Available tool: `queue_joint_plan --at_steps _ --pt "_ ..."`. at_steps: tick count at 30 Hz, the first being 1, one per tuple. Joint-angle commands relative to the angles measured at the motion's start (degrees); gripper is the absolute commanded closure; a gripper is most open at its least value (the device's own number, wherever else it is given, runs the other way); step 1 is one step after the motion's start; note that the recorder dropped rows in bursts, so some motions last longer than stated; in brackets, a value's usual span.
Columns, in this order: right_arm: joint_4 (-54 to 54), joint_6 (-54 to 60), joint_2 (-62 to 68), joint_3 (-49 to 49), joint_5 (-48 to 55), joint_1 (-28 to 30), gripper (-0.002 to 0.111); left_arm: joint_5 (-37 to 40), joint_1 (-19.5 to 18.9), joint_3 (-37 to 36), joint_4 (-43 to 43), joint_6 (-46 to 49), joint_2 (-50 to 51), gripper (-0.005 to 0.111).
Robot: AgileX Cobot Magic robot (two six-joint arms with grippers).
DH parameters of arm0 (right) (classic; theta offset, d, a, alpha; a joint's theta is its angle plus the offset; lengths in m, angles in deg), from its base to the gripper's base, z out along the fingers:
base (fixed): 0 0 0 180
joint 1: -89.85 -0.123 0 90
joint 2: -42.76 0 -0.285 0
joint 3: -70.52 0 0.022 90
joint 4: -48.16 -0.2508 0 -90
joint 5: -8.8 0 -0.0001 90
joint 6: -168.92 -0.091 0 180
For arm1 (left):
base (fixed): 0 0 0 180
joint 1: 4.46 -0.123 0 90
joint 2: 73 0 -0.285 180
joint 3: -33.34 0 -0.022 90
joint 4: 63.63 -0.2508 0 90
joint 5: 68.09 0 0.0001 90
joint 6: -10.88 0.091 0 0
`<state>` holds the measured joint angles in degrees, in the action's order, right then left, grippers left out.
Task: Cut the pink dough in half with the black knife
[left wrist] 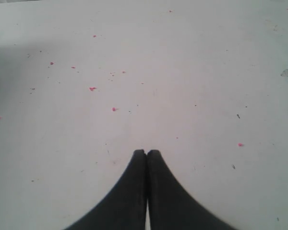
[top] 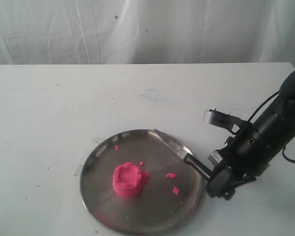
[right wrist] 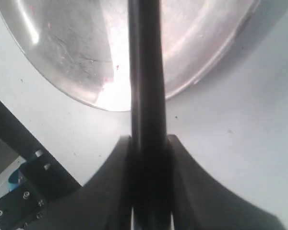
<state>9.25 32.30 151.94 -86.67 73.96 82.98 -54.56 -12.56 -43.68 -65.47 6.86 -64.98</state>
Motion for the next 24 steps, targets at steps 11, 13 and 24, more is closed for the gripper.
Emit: queue_joint_plan --at_steps 11,13,24 --pt "13.9 -14.9 -22.9 0.2 -15.0 -13.8 0.108 -0.1 0.2 -0.2 -0.2 0.0 -0.2 0.107" --pt "13.9 -15.2 -23.3 1.6 -18.9 -14.6 0.108 -0.1 0.2 -0.2 -0.4 0.2 -0.2 0.107" --pt "12.5 -15.2 -21.2 11.4 -41.4 -14.8 0.108 -2.5 0.2 -0.2 0.7 -0.7 -0.2 0.107"
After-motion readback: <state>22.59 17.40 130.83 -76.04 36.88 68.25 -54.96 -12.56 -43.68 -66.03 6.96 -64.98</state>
